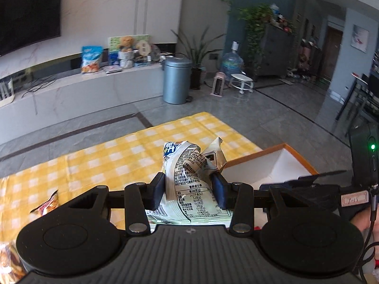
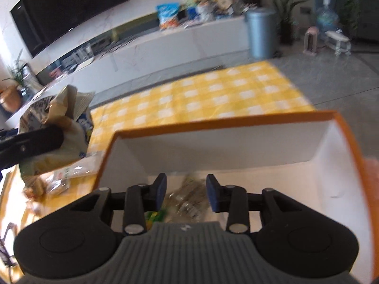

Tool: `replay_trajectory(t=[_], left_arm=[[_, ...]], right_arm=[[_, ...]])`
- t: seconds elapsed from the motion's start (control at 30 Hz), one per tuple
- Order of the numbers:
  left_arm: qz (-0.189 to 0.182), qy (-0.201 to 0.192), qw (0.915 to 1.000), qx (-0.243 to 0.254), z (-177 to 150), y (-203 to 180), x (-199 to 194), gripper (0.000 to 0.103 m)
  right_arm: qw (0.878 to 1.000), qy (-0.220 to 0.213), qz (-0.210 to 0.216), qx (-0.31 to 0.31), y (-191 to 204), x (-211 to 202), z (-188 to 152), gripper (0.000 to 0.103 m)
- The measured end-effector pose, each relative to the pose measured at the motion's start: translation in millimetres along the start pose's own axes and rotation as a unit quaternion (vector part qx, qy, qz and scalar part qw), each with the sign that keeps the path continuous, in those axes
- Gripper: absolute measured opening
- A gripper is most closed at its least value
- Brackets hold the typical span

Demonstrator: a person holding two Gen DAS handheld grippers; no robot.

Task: Organize snacks
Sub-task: 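Carry both bags over the orange box and open the right tool, then lower the white printed bag into the box and open the left tool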

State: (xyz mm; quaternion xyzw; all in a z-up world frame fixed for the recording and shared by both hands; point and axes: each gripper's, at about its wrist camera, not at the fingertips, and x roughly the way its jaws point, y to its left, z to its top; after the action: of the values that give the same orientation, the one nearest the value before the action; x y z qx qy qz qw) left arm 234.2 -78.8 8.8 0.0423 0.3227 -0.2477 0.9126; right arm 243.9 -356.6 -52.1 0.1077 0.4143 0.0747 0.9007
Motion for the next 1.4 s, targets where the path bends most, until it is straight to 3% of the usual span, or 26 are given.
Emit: replay_trajectory(t=[0.13,0.27,0.47,0.7,0.87,1.03,1.17,1.4], left_arm=[[-0.029,0.024,0.9986,0.038,5,-28,25,0.049],[-0.059,0.075,0.9942,0.051,0,-50,67,0.049],[-0.073,0.126,0.9866,0.075,-12,-73,117,0.048],[-0.083,0.163,0.9793,0.087,-28,-88,143,0.048],[-0.074,0.168,0.978,0.099,-34,-94,138,0.05],[-0.082,0.159,0.9781,0.106,-33,-95,127,0.072],[-0.073,0.144,0.9802,0.115,-31,-95,112,0.073],[-0.047,0.083,0.9901,0.103,-30,-85,54,0.073]], right_arm=[[0.999,-0.023,-0.033,0.027,-32,-21,-3,0.036],[0.997,-0.028,-0.049,0.052,-57,-30,-7,0.036],[0.995,-0.032,-0.069,0.069,-77,-32,-19,0.037],[0.993,-0.019,-0.069,0.09,-92,-27,-26,0.037],[0.994,-0.011,-0.068,0.088,-91,-23,-29,0.039],[0.994,-0.008,-0.065,0.089,-89,-23,-31,0.043],[0.994,-0.013,-0.071,0.082,-83,-28,-30,0.045],[0.995,-0.027,-0.055,0.077,-70,-45,-32,0.051]])
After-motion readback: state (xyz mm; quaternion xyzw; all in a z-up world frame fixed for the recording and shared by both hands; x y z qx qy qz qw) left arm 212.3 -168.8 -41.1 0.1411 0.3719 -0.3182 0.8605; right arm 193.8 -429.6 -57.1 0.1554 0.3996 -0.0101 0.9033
